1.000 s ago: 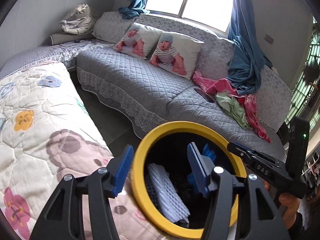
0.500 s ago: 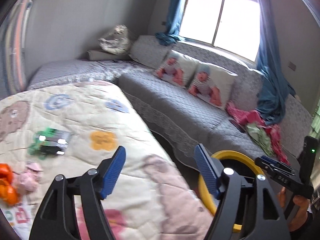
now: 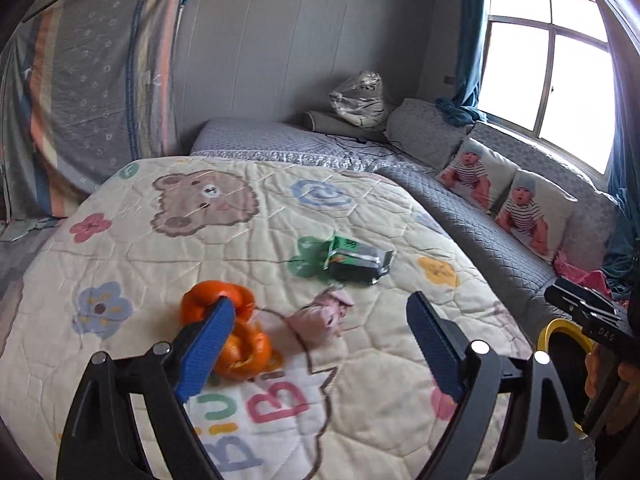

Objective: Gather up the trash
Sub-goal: 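Move the right gripper to the green snack packet while the left approaches the orange peel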

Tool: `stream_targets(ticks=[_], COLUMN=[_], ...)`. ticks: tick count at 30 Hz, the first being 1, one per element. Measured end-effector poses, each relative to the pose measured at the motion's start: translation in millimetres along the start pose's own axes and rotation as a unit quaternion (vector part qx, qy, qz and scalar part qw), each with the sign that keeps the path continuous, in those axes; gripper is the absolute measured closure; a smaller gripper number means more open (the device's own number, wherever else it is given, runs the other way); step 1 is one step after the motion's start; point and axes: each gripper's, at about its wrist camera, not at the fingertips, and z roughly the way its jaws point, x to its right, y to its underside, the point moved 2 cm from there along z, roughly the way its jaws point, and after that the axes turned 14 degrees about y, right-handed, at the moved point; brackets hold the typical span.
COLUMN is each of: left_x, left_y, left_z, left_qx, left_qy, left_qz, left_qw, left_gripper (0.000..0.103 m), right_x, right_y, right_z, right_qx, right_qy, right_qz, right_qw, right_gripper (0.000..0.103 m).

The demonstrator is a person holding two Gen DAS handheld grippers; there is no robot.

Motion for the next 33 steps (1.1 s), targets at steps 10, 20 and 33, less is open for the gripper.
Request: stream_targets(ticks=[10, 20, 33], left_x=[-42, -61, -84], left_y=[29, 31, 39], left_z=[-8, 13, 45], left_qx=[-0.019, -0.047, -0.097], left_qy=[-0.034, -0.037, -0.021], left_qz=[-0.034, -0.062, -0.121], left_qw=[0.9986, 0.9963, 0.9877], left_gripper=[0.019, 0.019, 0.036], right_x=[-103, -149, -181], right_y=[-22, -26, -32], right_z=[63, 111, 172], right_qx=[-0.004, -0.035, -0.095], right_qy=[-0.065, -0.046, -0.04], right_qz=[-0.108, -0.199, -0.247], right_qw=[0.992, 0.978, 0.963], right_gripper=[0.036, 0.036, 0.043])
